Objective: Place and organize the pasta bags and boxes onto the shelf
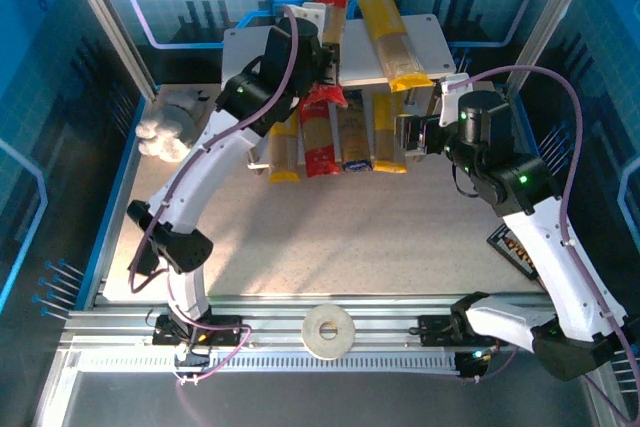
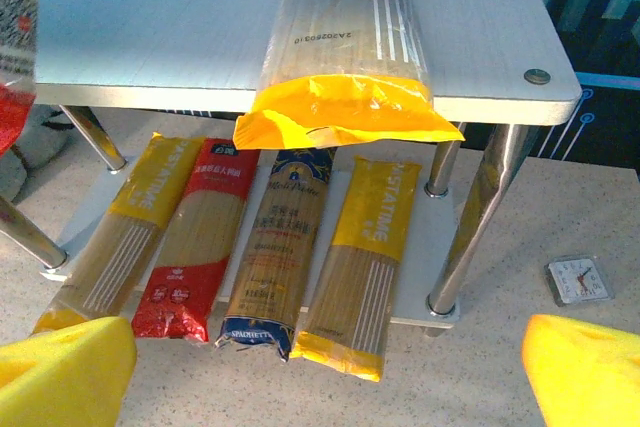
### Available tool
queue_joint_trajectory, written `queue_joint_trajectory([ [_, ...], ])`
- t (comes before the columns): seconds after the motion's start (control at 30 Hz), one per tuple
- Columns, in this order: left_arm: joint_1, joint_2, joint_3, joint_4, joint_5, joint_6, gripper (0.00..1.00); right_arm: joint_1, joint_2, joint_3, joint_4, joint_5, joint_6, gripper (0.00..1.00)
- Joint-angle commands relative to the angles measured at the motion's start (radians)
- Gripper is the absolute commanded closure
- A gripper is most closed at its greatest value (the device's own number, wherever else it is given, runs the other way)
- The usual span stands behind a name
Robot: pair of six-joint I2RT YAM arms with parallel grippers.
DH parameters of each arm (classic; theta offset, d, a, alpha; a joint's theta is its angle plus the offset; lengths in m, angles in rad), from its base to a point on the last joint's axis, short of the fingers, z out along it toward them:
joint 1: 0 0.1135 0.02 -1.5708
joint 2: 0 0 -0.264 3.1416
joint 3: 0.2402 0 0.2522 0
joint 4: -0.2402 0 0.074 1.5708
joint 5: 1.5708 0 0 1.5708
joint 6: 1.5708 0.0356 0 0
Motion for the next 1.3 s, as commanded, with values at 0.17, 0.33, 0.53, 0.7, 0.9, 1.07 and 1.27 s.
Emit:
queue_joint_trajectory([
  [0.17, 0.030, 0.074, 0.113, 0.115, 0.006, -0.109, 0.74, -0.013, -0.006, -0.014, 0.027, -0.005, 0.009, 0.00],
  [0.33, 0.050, 0.113, 0.115, 0.103, 0.019, -0.159, 0.72, -0.012, -0.024, -0.024, 0.035, -0.001, 0.008, 0.00],
  [0.53, 0.059, 0.155, 0.139, 0.099, 0.014, -0.176, 0.65, -0.012, -0.040, -0.029, 0.036, 0.012, 0.003, 0.00],
  [0.7, 0.062, 0.178, 0.143, 0.095, 0.025, -0.186, 0.60, -0.013, -0.053, -0.036, 0.041, 0.018, 0.002, 0.00],
  [0.9, 0.066, 0.188, 0.142, 0.105, 0.048, -0.194, 0.55, -0.012, -0.060, -0.041, 0.040, 0.024, -0.001, 0.00],
  [1.07, 0.065, 0.155, 0.151, 0.094, 0.092, -0.172, 0.50, -0.013, -0.051, -0.035, 0.033, 0.016, -0.003, 0.00],
  [1.27, 0.062, -0.032, 0.001, 0.053, -0.015, -0.045, 0.66, -0.013, -0.065, -0.044, 0.043, 0.019, -0.002, 0.00],
])
